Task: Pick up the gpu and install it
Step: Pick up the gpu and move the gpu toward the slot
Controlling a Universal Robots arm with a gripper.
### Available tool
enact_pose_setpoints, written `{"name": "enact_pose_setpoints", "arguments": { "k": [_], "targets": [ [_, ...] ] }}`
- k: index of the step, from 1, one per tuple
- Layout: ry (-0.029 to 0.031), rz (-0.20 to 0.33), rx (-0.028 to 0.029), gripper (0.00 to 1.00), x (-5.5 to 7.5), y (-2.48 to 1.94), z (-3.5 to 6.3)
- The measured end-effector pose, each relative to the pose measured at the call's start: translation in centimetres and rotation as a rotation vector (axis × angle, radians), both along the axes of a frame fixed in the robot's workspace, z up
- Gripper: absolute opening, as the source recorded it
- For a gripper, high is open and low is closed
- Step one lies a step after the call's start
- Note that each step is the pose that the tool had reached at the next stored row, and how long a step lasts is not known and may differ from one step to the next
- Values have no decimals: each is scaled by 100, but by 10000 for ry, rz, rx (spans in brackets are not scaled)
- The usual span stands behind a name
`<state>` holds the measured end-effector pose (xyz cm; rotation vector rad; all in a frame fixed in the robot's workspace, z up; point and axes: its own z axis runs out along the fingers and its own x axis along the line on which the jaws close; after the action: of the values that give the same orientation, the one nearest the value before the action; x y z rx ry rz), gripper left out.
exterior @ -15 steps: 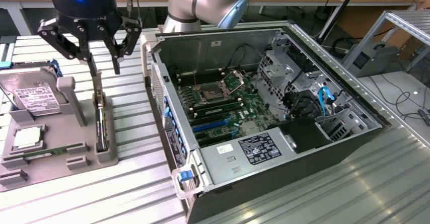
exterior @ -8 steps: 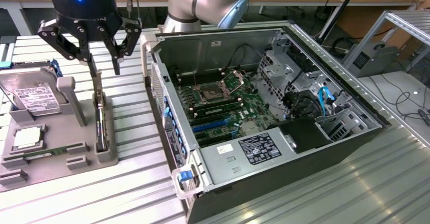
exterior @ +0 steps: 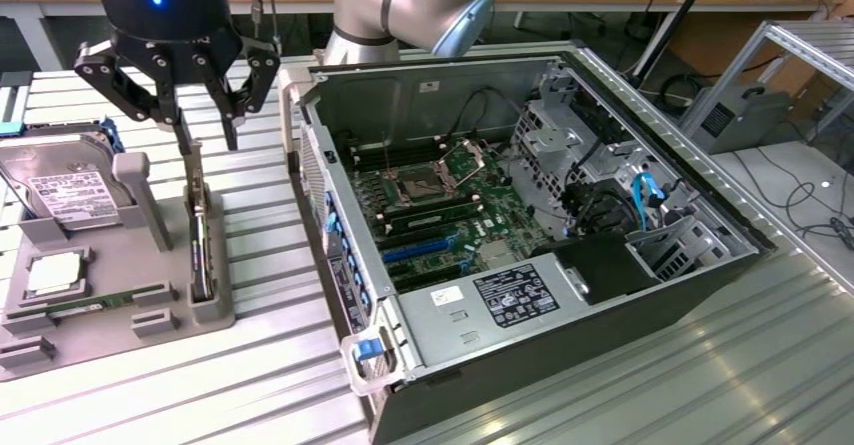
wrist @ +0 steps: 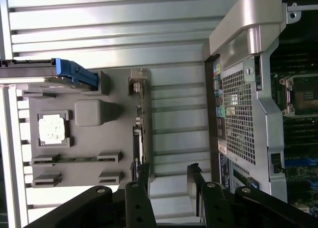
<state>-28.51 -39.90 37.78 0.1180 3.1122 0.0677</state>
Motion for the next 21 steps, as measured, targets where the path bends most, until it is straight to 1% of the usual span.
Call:
{"name": "enact_pose_setpoints", "arguments": {
  "k": [21],
  "targets": [
    [0, 0, 0, 44, -11, -1, -40]
  ]
}}
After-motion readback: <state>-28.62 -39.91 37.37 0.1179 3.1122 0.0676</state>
